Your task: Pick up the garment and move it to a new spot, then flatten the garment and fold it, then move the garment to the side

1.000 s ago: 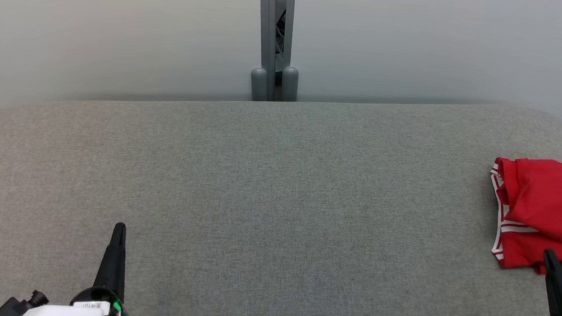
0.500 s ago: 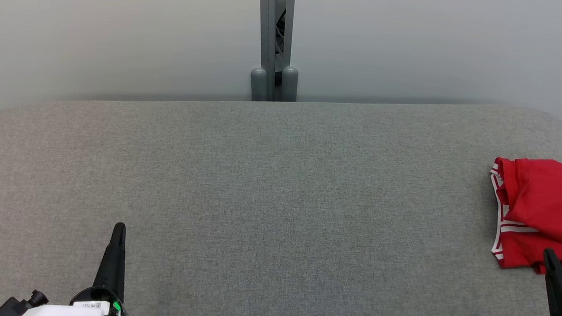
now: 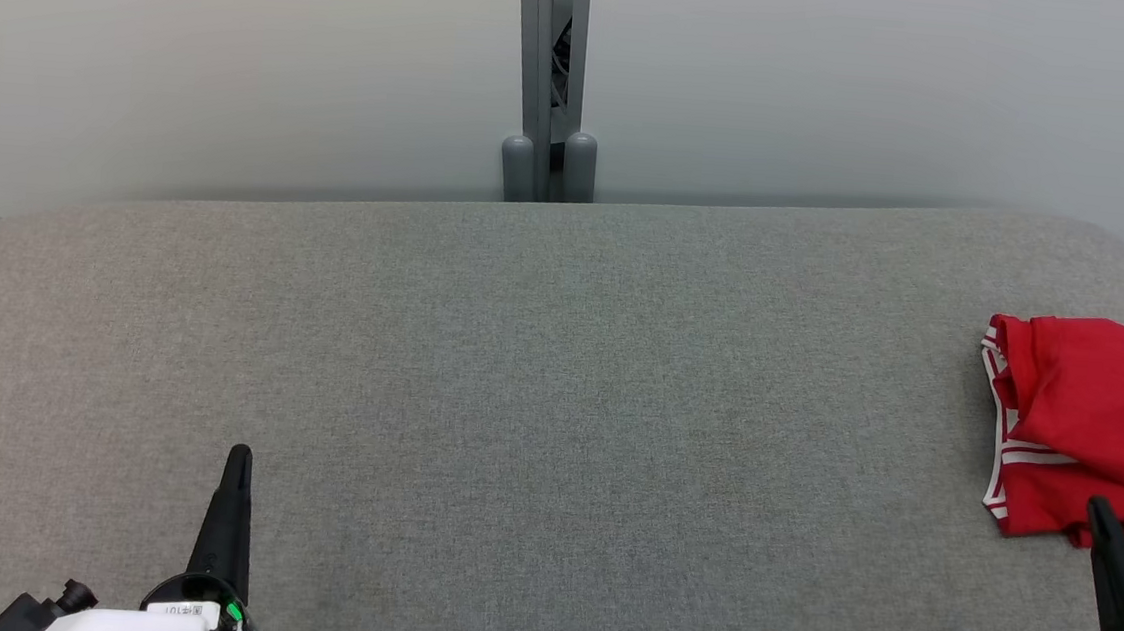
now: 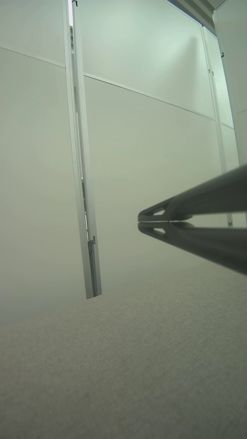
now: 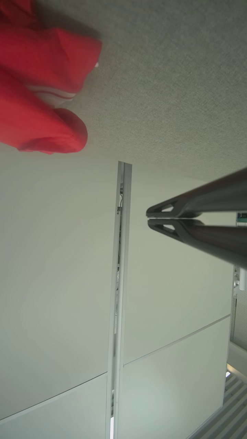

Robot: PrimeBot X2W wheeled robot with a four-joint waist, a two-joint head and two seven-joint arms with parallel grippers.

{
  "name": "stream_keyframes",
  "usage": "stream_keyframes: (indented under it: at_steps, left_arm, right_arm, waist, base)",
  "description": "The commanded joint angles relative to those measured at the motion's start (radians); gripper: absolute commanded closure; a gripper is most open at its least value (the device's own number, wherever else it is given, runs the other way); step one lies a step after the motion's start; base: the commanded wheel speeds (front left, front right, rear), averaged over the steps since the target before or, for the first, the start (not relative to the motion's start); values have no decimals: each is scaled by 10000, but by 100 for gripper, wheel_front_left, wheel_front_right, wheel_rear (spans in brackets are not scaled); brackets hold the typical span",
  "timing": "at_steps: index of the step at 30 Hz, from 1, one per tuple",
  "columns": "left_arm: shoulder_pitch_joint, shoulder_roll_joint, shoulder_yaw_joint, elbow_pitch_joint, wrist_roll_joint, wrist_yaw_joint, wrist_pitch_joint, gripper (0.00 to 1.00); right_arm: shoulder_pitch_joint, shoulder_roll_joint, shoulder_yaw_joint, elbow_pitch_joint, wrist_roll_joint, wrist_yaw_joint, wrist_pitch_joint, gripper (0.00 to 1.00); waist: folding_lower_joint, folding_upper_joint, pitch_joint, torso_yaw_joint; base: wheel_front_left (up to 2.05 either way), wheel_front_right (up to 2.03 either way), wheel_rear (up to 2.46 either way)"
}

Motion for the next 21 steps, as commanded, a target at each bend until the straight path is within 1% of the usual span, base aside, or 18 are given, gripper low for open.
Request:
stream_keyframes:
  at_steps: [1,21]
  left_arm:
    - [13,16,49,-8,34,-40,13,100]
    - [13,12,52,-8,37,-40,17,100]
  right_arm:
    - [-91,-1,-24,3,-7,0,78,100]
    - [-101,17,-54,5,-41,0,81,100]
  waist:
    - [0,0,0,0]
    - [0,0,0,0]
  base:
    - [0,0,0]
    - [0,0,0]
